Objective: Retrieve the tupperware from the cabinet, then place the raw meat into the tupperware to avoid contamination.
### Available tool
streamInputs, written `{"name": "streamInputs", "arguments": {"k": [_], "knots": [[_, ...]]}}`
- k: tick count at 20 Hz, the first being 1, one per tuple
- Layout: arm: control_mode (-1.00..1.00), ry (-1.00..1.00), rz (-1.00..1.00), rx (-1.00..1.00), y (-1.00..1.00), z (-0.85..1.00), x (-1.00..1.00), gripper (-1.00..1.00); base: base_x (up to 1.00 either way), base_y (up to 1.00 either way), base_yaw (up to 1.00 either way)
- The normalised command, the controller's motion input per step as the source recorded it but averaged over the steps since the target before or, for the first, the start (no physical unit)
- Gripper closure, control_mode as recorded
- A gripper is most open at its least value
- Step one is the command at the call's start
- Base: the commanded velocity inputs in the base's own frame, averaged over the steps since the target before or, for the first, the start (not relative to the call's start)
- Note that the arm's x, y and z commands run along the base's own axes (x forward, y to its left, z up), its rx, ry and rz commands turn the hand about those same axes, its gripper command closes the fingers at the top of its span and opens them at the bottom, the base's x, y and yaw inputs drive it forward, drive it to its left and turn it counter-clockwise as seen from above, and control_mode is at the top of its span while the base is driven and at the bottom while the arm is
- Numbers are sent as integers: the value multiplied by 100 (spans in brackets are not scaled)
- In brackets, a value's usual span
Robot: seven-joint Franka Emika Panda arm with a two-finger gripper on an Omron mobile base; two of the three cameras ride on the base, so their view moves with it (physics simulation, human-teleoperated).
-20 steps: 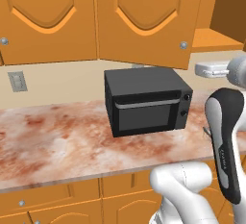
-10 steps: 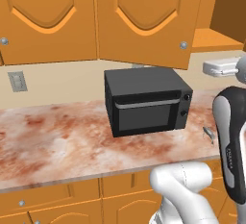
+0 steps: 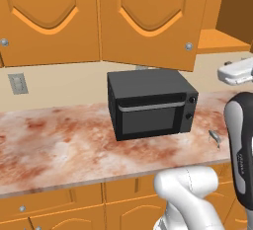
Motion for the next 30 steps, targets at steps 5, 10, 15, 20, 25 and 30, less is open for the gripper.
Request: {"name": "streamInputs", "arguments": {"k": [5,10,15,20,25,30], "knots": [[-100,-15,3,-27,0,9,1,-100,0,0,0],[-100,-15,4,-30,-4,11,3,-100,0,0,0],[-100,-9,1,-30,-23,8,0,-100,0,0,0],[-100,-1,0,-29,-24,6,0,-100,0,0,0],[-100,2,0,-28,-18,1,2,-100,0,0,0],[-100,7,0,-26,-15,0,3,-100,0,0,0]]}}
